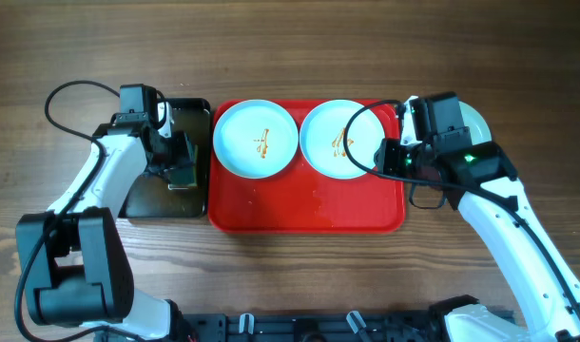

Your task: Clean dirty plates on tray and stack at the side

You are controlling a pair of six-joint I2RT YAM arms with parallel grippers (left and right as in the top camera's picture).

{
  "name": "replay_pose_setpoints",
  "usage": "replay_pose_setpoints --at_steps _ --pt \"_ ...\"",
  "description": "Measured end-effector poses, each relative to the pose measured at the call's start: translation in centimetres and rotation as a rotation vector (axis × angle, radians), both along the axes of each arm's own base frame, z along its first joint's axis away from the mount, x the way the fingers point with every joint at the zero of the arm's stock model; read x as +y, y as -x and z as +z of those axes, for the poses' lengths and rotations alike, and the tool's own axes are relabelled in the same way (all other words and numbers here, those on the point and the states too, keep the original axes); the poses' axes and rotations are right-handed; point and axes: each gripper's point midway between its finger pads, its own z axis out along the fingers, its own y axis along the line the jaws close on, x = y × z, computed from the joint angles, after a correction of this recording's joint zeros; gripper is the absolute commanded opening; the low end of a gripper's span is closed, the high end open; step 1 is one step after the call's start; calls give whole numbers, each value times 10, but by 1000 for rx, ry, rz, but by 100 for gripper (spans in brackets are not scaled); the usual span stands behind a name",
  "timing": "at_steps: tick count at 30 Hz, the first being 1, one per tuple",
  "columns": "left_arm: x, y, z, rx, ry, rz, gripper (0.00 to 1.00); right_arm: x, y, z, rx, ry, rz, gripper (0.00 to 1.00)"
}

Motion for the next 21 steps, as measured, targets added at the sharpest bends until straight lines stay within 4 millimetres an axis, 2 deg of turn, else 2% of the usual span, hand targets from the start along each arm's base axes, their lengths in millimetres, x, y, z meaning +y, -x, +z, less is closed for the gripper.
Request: replay_pose_setpoints --at_steps 10,14,16,17,18,19,20,21 --pt "-2 11 -10 27 -20 -86 57 0 0 0 0 0 0 40" --pt "-13 12 -11 26 -29 -154 56 0 0 0 0 0 0 40" --pt "-17 14 -16 41 -29 -171 49 0 0 0 1 1 0 40" --pt "-17 15 -21 56 -29 -175 41 0 0 0 1 0 0 40" --pt "-17 17 -27 76 -29 -181 34 0 0 0 1 0 0 40" --pt "-17 18 -29 82 -29 -186 13 0 0 0 1 1 0 40" --pt "-17 18 -29 83 -30 -189 4 0 0 0 1 0 0 40" --pt "-17 18 -29 83 -29 -186 4 0 0 0 1 0 0 40"
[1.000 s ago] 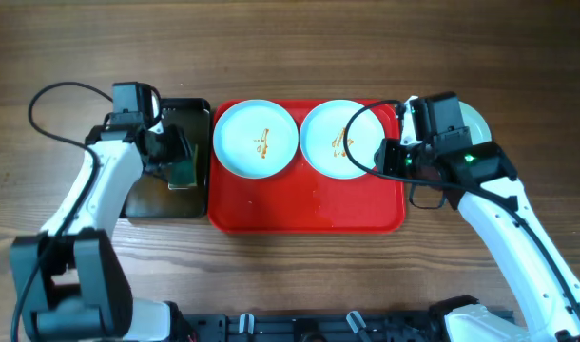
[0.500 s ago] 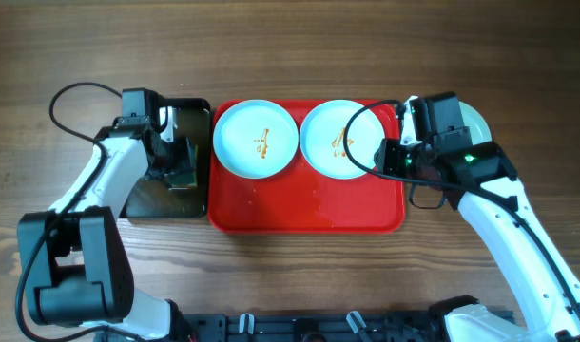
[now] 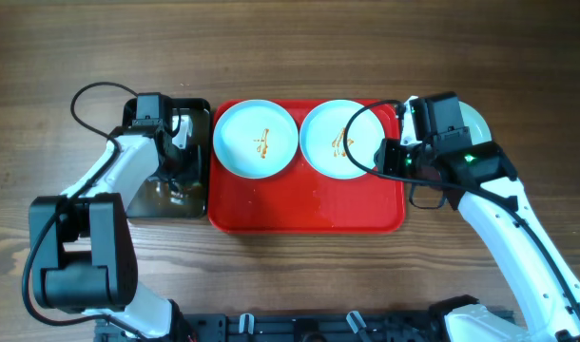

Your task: Clean dirty plates on tray and stack at the side

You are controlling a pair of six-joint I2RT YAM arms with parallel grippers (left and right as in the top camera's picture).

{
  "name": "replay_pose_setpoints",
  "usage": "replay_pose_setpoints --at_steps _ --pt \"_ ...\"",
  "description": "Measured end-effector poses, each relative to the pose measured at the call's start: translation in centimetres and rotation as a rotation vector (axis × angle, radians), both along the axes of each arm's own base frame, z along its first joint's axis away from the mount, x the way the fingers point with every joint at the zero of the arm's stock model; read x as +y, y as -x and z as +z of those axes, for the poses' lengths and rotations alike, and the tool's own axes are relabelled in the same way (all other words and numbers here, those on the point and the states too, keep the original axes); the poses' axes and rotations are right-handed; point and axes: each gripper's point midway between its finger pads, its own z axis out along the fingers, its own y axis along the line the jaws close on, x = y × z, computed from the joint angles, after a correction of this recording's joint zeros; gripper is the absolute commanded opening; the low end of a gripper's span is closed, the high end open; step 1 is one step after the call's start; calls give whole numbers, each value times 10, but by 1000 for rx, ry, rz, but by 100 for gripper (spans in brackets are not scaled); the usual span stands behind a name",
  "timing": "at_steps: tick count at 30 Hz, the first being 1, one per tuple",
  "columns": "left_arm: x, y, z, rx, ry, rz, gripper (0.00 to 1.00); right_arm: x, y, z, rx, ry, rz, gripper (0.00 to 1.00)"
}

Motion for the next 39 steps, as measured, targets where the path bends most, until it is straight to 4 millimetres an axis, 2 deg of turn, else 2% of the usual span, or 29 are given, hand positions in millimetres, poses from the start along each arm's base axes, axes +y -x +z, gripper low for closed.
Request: replay_pose_setpoints --at_steps 7,11,13,16,19,21,22,25,28,30,33,36,39 --pt "0 -1 5 -13 2 14 4 0 2 -1 7 2 0 40" --pt "0 -4 42 -105 3 21 4 0 1 -1 6 2 0 39" --pt "0 -2 53 -124 6 32 4 0 0 0 2 0 0 39" --pt "0 -2 53 -122 9 44 4 3 -11 6 -52 -14 0 40" --pt "0 -2 53 -120 12 56 4 9 -35 18 -155 -41 0 41" --pt "0 -2 53 -120 14 63 4 14 -51 3 -151 -41 0 40" --pt "0 -2 53 -121 14 64 4 15 -54 -13 -112 -37 -3 39" --pt "0 -2 53 -119 15 68 4 16 -55 -63 35 -26 -58 39" --pt "0 -2 53 -119 16 68 4 15 -56 -95 123 -30 -129 39" --pt "0 -2 53 -119 15 68 4 12 -46 -115 204 -20 -183 36" --pt "0 -2 53 -119 16 68 4 10 -37 -132 281 -17 -249 32" --pt "0 -2 53 -119 15 69 4 8 -30 -134 319 -14 -283 22" --pt "0 -2 53 -119 16 68 4 14 -27 -133 334 -42 -248 23"
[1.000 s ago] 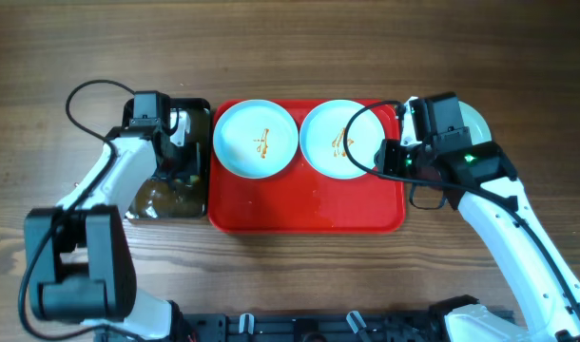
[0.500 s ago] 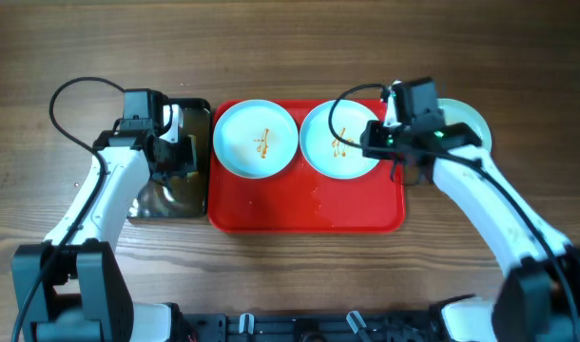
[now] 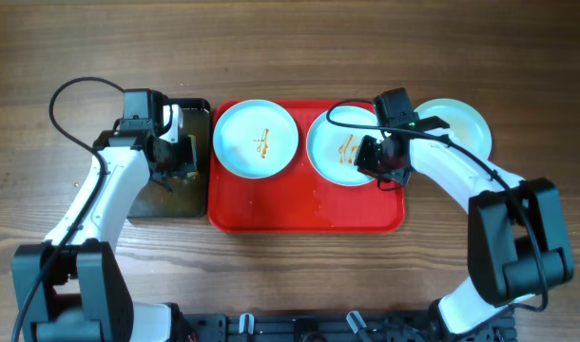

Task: Clean dirty plates on tray and stack at the side
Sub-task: 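Grip the right plate rim and pull it toward the tray center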

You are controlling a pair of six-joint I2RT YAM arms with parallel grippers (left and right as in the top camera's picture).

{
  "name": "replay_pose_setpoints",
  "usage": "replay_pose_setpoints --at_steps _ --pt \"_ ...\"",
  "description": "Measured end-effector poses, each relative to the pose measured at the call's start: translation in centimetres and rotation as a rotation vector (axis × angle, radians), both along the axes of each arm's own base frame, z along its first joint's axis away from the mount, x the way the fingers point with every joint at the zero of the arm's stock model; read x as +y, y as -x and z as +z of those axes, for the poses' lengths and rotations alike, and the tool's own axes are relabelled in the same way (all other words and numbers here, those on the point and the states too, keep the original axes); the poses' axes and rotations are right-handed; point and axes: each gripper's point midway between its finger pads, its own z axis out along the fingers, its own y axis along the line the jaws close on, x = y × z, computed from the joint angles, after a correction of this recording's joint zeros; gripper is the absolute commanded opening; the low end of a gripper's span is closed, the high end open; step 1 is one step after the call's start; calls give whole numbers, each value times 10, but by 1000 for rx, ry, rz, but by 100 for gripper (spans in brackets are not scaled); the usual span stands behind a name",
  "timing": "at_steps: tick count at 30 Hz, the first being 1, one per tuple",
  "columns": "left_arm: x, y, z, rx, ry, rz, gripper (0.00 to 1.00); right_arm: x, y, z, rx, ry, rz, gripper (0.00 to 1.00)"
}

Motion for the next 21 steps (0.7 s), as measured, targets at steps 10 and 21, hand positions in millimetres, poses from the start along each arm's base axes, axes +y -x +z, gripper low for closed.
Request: replay_pose_setpoints --at_steps 10,21 --pt "0 0 0 0 0 0 4 -32 4 33 -64 17 -92 31" --pt "0 0 0 0 0 0 4 -33 33 -9 -22 -9 -132 4"
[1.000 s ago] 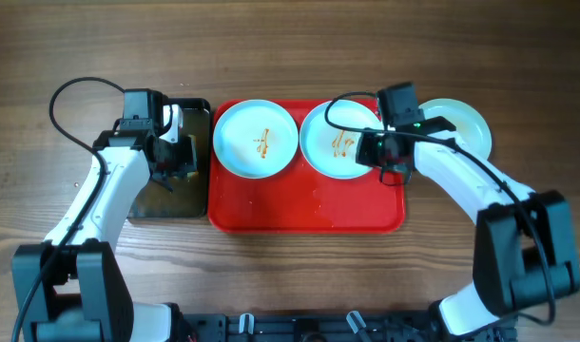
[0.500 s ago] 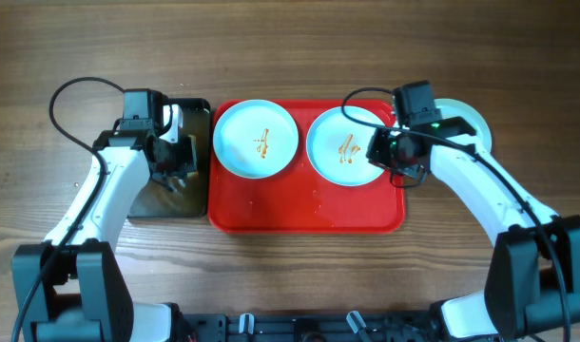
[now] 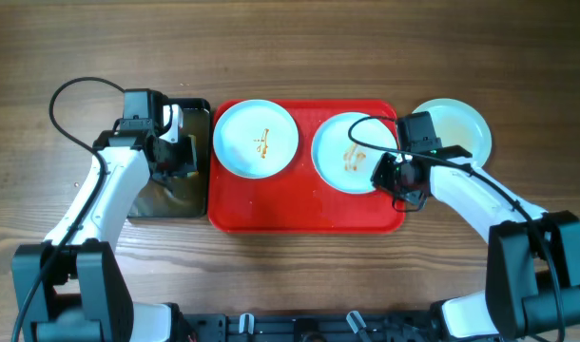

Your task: Clean dirty plates on tray and stack at the side

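Note:
A red tray [image 3: 271, 204] holds two pale plates smeared with orange. The left plate [image 3: 257, 139] lies untouched at the tray's back left. The right plate [image 3: 345, 152] sits toward the tray's right side. My right gripper [image 3: 389, 177] is at its near-right rim and looks shut on it. A clean plate [image 3: 456, 128] rests on the table to the right of the tray. My left gripper [image 3: 181, 161] points down into the dark basin [image 3: 162, 201] left of the tray, apparently shut on a yellowish sponge [image 3: 185, 174].
The dark basin touches the tray's left edge. Black cables loop over the right plate and behind the left arm. Bare wooden table [image 3: 290, 57] lies beyond and in front of the tray.
My right gripper has shifted right and toward the front edge, and the right plate has moved with it, closer to the tray's right rim. The left arm has not moved.
At first my right gripper hung by the tray's right edge, partly over the clean plate, while the left worked in the dark basin. The left shifted within the basin. Then the right gripper reached onto the right plate's rim, and now the plate sits farther right.

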You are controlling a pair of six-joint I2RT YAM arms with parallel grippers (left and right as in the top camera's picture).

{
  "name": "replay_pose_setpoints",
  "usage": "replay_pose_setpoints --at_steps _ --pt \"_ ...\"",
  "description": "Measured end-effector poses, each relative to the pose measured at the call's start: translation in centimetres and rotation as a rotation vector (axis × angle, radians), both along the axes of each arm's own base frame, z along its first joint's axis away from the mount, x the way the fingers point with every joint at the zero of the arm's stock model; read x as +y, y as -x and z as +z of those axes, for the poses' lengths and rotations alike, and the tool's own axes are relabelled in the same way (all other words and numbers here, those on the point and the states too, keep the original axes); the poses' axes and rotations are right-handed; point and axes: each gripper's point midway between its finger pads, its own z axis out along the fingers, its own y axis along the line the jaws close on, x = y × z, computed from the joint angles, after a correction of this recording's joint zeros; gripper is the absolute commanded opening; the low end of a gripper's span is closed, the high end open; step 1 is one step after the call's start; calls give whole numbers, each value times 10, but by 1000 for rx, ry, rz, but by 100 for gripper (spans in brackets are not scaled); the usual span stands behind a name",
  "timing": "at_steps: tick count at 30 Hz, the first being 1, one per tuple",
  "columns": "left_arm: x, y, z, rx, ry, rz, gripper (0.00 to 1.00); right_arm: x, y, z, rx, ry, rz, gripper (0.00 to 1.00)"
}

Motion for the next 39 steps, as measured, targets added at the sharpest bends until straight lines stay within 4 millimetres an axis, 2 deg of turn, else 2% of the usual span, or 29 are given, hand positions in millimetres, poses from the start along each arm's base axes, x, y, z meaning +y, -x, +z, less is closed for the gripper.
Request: replay_pose_setpoints --at_steps 5,11,14,18,21,25,30,35,39 --pt "0 0 0 0 0 0 4 19 12 1 25 -102 96 4" --pt "0 -1 2 -8 0 0 4 26 22 1 49 -132 160 4" --pt "0 -8 21 -83 -1 0 4 26 22 1 48 -132 164 4" --pt "-3 -18 60 -227 13 -6 4 26 23 1 49 -132 164 4" --pt "-12 -24 74 -289 63 -31 4 26 23 1 50 -133 164 5" --pt "-15 -27 78 -306 80 -37 4 26 23 1 50 -134 165 4" --pt "-16 -49 95 -421 80 -43 4 26 23 1 51 -135 164 4" --pt "-11 -73 130 -595 55 -37 4 26 23 1 52 -134 164 4" --pt "-4 -78 154 -683 20 -15 4 26 23 1 52 -135 165 4"
